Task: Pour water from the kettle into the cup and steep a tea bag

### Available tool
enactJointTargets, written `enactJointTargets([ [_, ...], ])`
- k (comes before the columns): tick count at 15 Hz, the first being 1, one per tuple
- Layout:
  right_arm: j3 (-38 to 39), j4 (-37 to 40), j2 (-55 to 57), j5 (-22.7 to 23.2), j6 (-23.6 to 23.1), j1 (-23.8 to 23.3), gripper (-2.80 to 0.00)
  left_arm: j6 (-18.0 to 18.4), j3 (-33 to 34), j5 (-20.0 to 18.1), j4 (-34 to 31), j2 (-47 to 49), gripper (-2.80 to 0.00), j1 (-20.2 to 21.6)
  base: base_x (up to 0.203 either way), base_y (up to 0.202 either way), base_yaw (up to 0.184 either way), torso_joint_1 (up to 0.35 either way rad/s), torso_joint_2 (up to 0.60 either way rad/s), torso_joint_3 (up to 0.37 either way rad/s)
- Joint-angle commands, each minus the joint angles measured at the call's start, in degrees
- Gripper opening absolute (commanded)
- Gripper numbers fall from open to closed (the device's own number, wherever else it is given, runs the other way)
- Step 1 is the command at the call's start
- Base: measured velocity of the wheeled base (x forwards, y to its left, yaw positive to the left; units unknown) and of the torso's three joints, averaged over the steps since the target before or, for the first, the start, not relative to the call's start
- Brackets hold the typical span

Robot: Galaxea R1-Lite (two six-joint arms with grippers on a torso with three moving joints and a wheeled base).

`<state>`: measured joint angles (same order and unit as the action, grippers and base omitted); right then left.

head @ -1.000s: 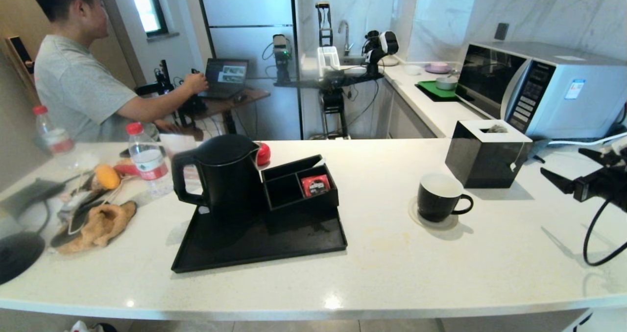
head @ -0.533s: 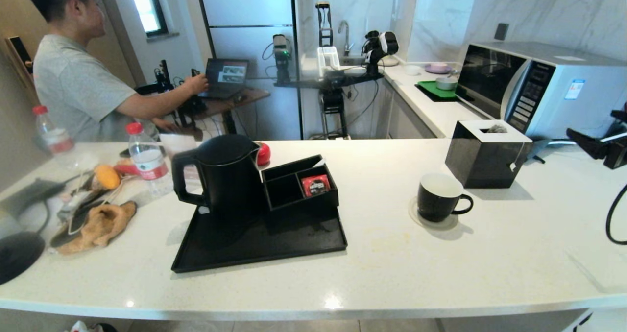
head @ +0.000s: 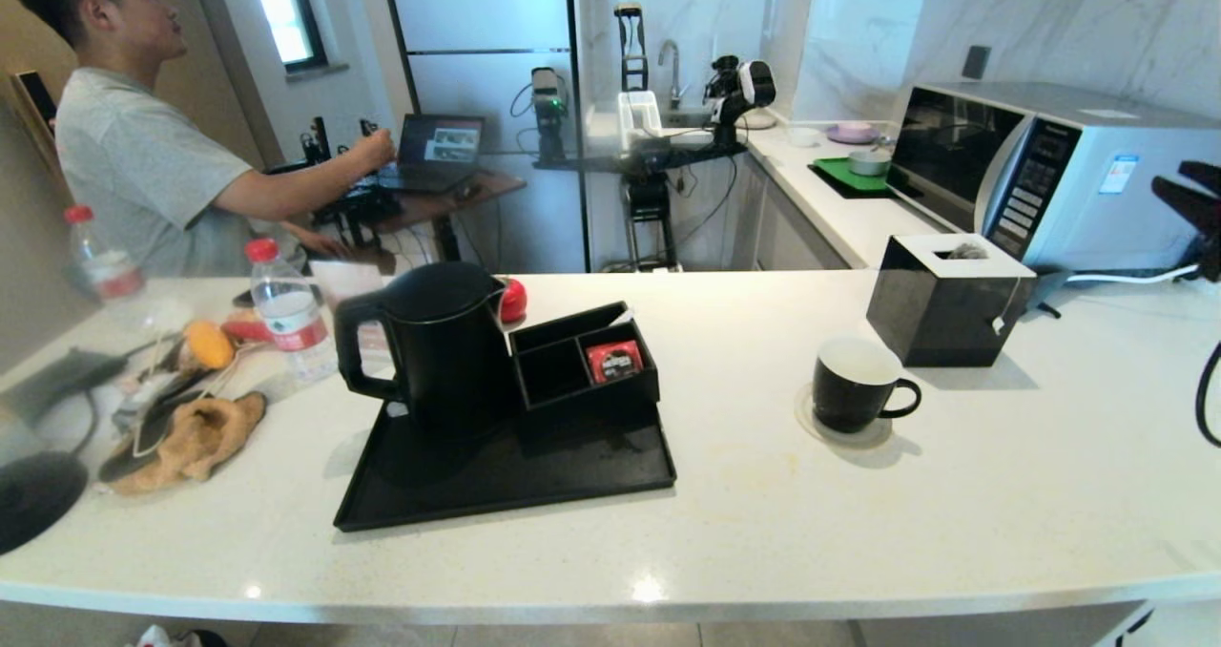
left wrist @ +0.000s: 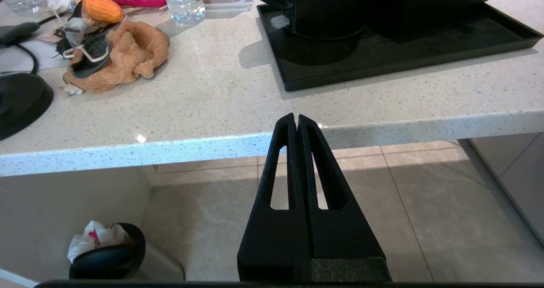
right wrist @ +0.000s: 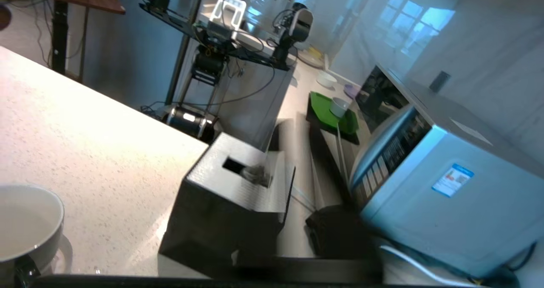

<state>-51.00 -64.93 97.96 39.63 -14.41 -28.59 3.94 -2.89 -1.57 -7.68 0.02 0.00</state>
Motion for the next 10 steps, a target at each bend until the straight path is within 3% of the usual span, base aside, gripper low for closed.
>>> enactJointTargets([
  [1, -2.5, 0.46, 0.33, 0.29, 0.05, 1.06, -2.8, 0.02, -0.01, -0.01, -0.05, -0.02, -2.8, 0.0, 0.0, 0.0, 0.0, 0.0, 0.0, 0.0],
  [10, -29.13, 27.37, 10.8, -1.72, 0.57, 3.55, -2.8, 0.02, -0.01, -0.01, -0.05, -0.02, -2.8, 0.0, 0.0, 0.0, 0.0, 0.0, 0.0, 0.0],
])
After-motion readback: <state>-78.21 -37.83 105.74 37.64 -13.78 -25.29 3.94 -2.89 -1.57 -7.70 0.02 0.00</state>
